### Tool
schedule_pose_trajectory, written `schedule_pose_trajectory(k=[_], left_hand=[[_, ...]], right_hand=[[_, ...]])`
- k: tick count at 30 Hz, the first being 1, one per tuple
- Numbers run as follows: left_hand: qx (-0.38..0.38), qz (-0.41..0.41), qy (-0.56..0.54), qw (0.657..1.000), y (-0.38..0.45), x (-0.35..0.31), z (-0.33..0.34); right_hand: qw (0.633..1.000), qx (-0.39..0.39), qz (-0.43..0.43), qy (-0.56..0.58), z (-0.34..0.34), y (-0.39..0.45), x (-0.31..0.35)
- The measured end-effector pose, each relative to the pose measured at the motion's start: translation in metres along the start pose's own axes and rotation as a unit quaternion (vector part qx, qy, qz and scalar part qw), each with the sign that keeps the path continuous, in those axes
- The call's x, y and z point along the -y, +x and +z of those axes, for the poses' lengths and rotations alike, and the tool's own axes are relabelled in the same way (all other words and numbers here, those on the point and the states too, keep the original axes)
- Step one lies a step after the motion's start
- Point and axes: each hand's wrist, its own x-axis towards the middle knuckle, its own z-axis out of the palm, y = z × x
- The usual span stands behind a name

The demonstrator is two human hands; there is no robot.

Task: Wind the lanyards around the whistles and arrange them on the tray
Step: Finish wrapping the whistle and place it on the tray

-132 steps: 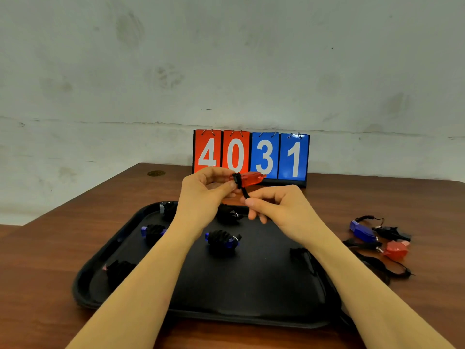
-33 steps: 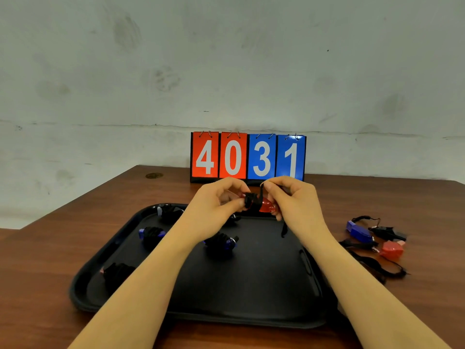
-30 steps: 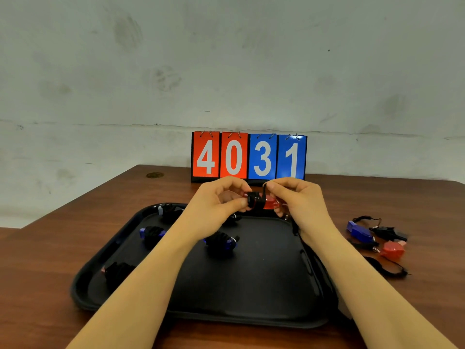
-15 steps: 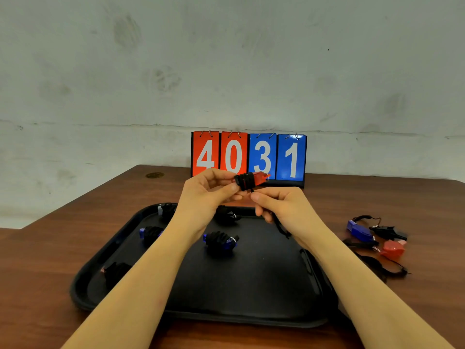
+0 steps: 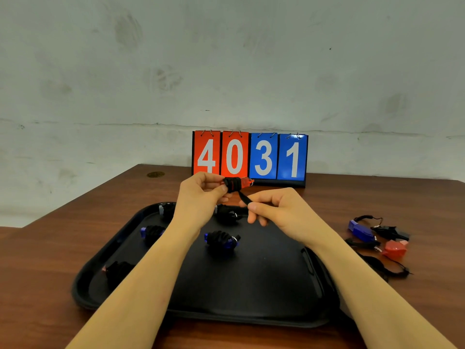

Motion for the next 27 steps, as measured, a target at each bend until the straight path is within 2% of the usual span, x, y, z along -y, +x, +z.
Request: schedule_pose_trajectory(k=[2, 4, 7, 9, 15, 22, 27], left_hand=[[-0.001, 0.005, 0.018, 1.0, 0.0007, 0.001, -0.0004], [-0.004, 0.018, 0.042, 0.999, 0.0008, 0.0019, -0.0008], [-0.004, 0.033, 0.078, 0.996, 0.0012, 0.0025, -0.0003], [0.002, 0.038, 0.09, 0.995, 0.0014, 0.002, 0.0004], [0.024, 0.055, 0.108, 0.992, -0.0012, -0.0014, 0.0014], [0.061, 0.083, 0.144, 0.984, -0.0044, -0.0026, 0.004], [0.095, 0.095, 0.166, 0.977, -0.0077, -0.0054, 0.0034]], right_hand=[[1.0, 0.008, -0.005, -0.027, -0.0011, 0.0002, 0.0], [0.995, -0.002, -0.02, -0.101, 0.001, -0.0002, -0.001], [0.953, -0.076, -0.09, -0.281, 0.0057, -0.0007, -0.0044], [0.932, -0.124, -0.138, -0.312, 0.006, 0.0006, -0.0062], [0.952, -0.159, -0.12, -0.233, 0.0067, 0.001, -0.0051], [0.951, -0.227, -0.117, -0.177, 0.0051, 0.0019, -0.0067], [0.968, -0.242, -0.044, -0.05, 0.0019, 0.0014, -0.0079]])
